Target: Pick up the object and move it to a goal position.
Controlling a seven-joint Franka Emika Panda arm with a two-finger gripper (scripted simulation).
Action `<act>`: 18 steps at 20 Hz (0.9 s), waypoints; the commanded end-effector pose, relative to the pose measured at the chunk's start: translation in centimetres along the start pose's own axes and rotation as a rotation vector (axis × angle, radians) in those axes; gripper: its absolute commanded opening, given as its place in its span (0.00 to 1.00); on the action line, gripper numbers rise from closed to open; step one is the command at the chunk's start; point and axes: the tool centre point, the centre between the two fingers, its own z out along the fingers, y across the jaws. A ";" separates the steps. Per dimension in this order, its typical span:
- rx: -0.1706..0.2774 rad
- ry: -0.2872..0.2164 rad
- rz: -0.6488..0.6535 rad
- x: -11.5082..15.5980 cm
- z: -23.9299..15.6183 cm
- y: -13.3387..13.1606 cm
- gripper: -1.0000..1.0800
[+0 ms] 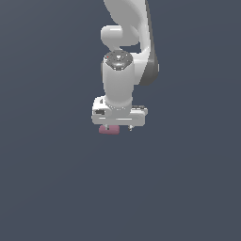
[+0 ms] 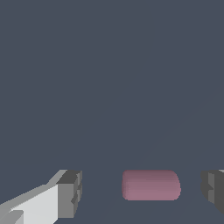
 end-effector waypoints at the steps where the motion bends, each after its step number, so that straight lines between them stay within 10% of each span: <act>1: 0.000 0.000 0.000 0.0 0.0 0.0 0.96; 18: -0.010 0.000 -0.016 0.0 -0.7 0.7 0.96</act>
